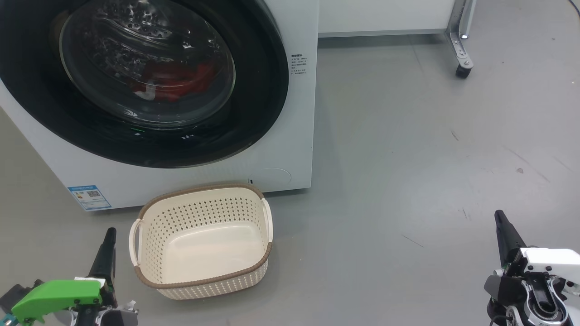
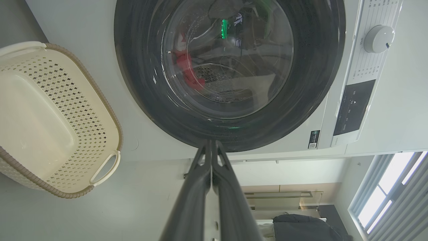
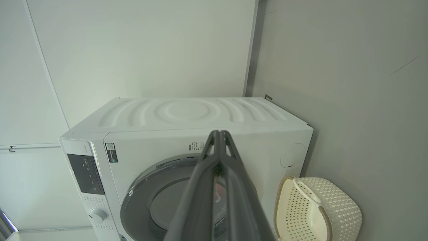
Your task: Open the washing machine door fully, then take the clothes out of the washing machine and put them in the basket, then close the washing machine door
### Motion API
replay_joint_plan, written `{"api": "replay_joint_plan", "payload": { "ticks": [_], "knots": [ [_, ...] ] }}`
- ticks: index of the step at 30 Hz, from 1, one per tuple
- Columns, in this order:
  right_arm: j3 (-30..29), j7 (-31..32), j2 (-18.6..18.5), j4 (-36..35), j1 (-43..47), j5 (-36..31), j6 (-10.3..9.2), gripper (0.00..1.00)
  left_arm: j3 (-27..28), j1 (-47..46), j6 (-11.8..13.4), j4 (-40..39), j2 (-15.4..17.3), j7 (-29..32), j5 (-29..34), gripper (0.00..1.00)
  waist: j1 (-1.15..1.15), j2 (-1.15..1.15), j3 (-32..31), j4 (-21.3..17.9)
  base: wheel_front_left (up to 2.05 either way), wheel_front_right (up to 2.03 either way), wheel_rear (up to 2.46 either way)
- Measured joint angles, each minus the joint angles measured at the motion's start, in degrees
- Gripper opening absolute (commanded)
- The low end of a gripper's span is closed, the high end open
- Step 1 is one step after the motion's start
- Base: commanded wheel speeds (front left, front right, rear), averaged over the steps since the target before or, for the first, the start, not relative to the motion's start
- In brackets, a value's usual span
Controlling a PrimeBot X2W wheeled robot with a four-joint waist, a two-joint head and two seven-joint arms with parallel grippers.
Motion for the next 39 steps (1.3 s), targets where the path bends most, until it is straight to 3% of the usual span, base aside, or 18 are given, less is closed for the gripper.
{"api": "replay_joint_plan", "payload": {
  "ticks": [39],
  "knots": [
    [-0.07,0.02,0.13,0.00,0.00,-0.05,0.00,0.00,0.03,0.00,0.00,-0.01,0.00,0.00,0.00,0.00,0.00,0.00,0.00,0.00,0.00,0.00,0.00]
  ]
}}
